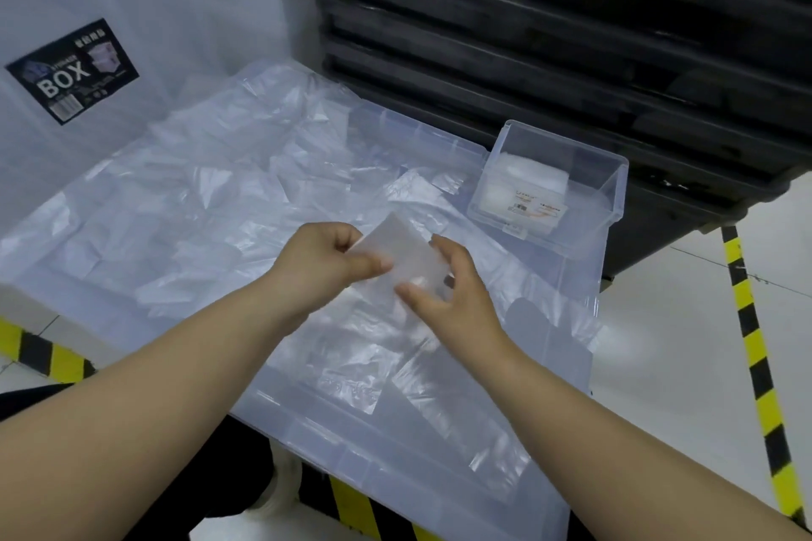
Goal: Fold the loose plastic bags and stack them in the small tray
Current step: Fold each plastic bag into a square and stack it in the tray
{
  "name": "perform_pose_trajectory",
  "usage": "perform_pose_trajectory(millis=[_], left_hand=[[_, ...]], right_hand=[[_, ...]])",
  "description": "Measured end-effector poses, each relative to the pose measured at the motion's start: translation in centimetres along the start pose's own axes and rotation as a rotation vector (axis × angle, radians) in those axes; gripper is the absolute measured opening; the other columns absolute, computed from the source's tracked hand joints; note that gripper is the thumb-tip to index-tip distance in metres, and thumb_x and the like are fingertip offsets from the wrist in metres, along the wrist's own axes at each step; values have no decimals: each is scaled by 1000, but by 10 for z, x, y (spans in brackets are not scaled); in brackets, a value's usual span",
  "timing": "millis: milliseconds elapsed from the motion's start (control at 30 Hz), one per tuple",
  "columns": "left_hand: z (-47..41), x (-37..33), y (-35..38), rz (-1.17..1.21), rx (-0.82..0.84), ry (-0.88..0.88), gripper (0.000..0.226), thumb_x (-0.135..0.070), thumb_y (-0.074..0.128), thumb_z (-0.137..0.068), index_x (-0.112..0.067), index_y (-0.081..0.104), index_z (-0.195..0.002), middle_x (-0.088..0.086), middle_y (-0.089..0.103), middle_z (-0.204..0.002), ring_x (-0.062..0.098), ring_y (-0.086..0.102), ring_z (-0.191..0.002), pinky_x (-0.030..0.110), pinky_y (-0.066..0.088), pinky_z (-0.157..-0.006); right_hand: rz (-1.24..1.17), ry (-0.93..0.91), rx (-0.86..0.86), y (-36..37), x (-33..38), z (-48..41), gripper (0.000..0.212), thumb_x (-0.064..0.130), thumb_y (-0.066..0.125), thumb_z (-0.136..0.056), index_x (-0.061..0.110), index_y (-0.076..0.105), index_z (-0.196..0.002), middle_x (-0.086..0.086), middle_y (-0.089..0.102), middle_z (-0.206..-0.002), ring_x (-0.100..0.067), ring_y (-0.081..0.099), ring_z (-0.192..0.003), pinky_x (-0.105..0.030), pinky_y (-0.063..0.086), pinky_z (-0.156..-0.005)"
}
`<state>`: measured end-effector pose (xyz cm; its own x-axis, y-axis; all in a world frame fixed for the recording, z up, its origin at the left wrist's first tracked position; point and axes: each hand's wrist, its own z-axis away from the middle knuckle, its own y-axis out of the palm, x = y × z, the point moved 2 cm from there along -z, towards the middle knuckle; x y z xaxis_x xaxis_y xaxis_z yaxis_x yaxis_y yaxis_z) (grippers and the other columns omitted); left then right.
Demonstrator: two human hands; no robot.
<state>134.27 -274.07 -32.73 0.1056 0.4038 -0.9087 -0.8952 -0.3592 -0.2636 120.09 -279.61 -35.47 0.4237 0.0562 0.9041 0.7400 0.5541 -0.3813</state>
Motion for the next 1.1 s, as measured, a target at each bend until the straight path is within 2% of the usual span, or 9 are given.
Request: perform_pose_trajectory(millis=[133,233,333,467,533,667,767,1000,1100], left_hand=[[0,-12,12,187,-66,0,24,-5,69,-78,-10,51,-63,5,54,-64,17,52,-61,25,44,-61],[-6,-24,21,272,-118,17,15,-4,68,-79,-11,56,-73,3,59,-70,14,56,-61,19,48,-54],[-16,-32,33,369,-130,8,13,-5,67,-81,-12,57,-88,1,61,-77,11,58,-63,15,49,-55],[-34,-42,53,264,-149,86,33,-17,56,-91,-17,48,-124,-4,58,-96,8,54,-82,10,43,-70],[-43,-50,64,85,-77,181,42,-21,44,-97,-21,36,-139,-4,49,-126,7,47,-103,3,38,-74],[-59,-55,83,-287,119,301,50,-21,34,-100,-24,17,-147,-5,16,-154,12,23,-138,23,20,-107],[-68,-55,92,-476,211,346,51,-19,33,-100,-21,13,-148,-6,9,-156,14,14,-142,23,14,-110],[-76,-50,93,-568,232,343,52,-21,33,-100,-23,13,-148,-7,9,-156,14,15,-142,26,14,-113],[-76,-47,93,-553,238,332,52,-21,34,-100,-24,13,-148,-8,8,-156,14,15,-142,27,15,-113]], right_hand=[[-388,170,17,-13,17,-7,16,7,60,-86,20,53,-93,0,60,-90,-10,61,-74,-17,52,-63],[-591,240,14,-30,26,-12,13,-1,53,-88,11,55,-85,-4,62,-72,-10,60,-53,-19,51,-49],[-504,236,-25,-53,28,-18,18,-1,54,-88,10,54,-75,2,60,-54,-5,55,-41,-16,47,-42],[-452,200,-221,-90,29,-29,19,-2,55,-88,11,53,-74,1,56,-47,-3,52,-36,-16,48,-41],[-429,196,-316,-109,30,-37,19,0,54,-89,13,52,-75,-4,56,-53,-2,51,-34,-16,47,-41],[-306,249,-394,-142,30,-55,22,2,52,-91,13,51,-72,-6,54,-66,-6,54,-43,-14,49,-42],[-153,286,-409,-159,32,-70,19,4,53,-91,14,51,-75,-5,55,-71,-12,55,-56,-15,50,-43],[135,321,-338,-169,40,-98,14,-1,54,-89,10,51,-99,-9,54,-70,-12,56,-39,-17,47,-37],[197,363,-268,-164,38,-104,11,-2,52,-90,7,51,-84,-11,55,-67,-16,56,-52,-20,50,-41]])
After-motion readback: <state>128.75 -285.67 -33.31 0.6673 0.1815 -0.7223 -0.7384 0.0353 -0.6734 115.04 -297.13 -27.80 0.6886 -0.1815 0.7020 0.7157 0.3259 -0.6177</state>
